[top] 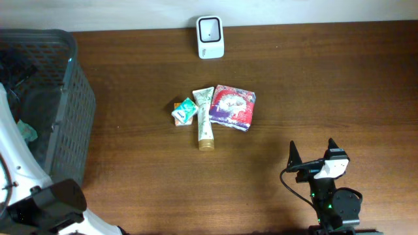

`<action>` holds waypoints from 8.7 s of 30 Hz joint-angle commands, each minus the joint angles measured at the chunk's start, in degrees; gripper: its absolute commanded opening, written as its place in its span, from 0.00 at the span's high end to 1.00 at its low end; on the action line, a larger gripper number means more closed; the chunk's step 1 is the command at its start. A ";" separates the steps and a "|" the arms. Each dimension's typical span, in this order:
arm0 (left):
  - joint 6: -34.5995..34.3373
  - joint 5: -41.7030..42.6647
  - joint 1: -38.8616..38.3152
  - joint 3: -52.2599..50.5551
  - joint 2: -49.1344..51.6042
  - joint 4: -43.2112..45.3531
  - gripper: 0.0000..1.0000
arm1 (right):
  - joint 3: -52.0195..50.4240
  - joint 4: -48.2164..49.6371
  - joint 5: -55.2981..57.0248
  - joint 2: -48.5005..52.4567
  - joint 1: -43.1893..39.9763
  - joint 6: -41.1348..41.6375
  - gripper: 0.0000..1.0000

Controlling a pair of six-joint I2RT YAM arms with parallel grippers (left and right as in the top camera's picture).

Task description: Scan the item barcode

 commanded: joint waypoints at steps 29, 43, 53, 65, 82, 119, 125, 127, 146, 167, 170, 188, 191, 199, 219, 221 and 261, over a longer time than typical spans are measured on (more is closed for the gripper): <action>30.45 -13.29 6.43 -27.93 14.95 21.77 0.14 | -0.42 -0.22 0.68 -0.42 0.33 -0.39 0.01; 31.82 -2.73 10.88 -29.05 18.51 24.94 0.35 | -0.42 -0.22 0.68 -0.42 0.33 -0.39 0.01; 31.82 -3.52 13.27 -29.07 18.75 27.17 0.29 | -0.42 -0.22 0.68 -0.42 0.33 -0.39 0.01; 31.76 -2.45 13.90 -35.50 18.67 28.41 1.00 | -0.42 -0.22 0.68 -0.42 0.33 -0.39 0.01; -0.33 17.97 6.08 -22.51 -22.84 31.32 1.00 | -0.42 -0.22 0.68 -0.42 0.33 -0.39 0.01; 12.26 40.22 -40.63 -22.53 -21.03 25.81 1.00 | -0.42 -0.22 0.68 -0.42 0.33 -0.39 0.01; 0.87 28.04 -42.07 -22.53 -10.38 20.94 1.00 | -0.42 -0.22 0.68 -0.42 0.33 -0.39 0.01; -6.25 28.09 -42.07 -22.56 -6.19 18.86 1.00 | -0.42 -0.22 0.68 -0.42 0.33 -0.39 0.01; 0.17 26.08 -42.01 -10.25 6.67 11.67 0.46 | -0.42 -0.22 0.68 -0.42 0.33 -0.39 0.01; 1.20 9.73 -33.64 -5.92 -3.43 1.70 0.01 | -0.42 -0.22 0.68 -0.42 0.33 -0.39 0.01; 1.20 6.10 -33.64 -5.92 -3.43 1.46 0.01 | -0.42 -0.22 0.66 -0.42 0.33 -0.39 0.01; 1.18 6.19 -33.64 -5.92 -3.45 1.44 0.01 | -0.42 0.48 -0.24 -0.42 0.37 -0.33 0.01; 1.18 6.21 -33.64 -5.92 -3.43 1.44 0.01 | -0.42 7.56 -21.64 -0.42 0.37 5.14 0.01; 1.18 6.19 -33.64 -5.92 -3.45 1.44 0.01 | -0.42 32.68 -36.33 -0.42 0.37 9.55 0.01; 1.18 6.21 -33.64 -5.92 -3.43 1.44 0.01 | 54.71 -13.05 -23.93 44.15 0.37 -11.15 0.01; 1.18 6.21 -33.64 -5.92 -3.45 1.44 0.01 | 66.55 -25.99 -24.04 54.16 0.37 -11.10 0.01; 1.18 6.21 -33.68 -5.92 -3.43 1.44 0.01 | 83.80 -53.83 -22.47 95.89 0.37 13.20 0.01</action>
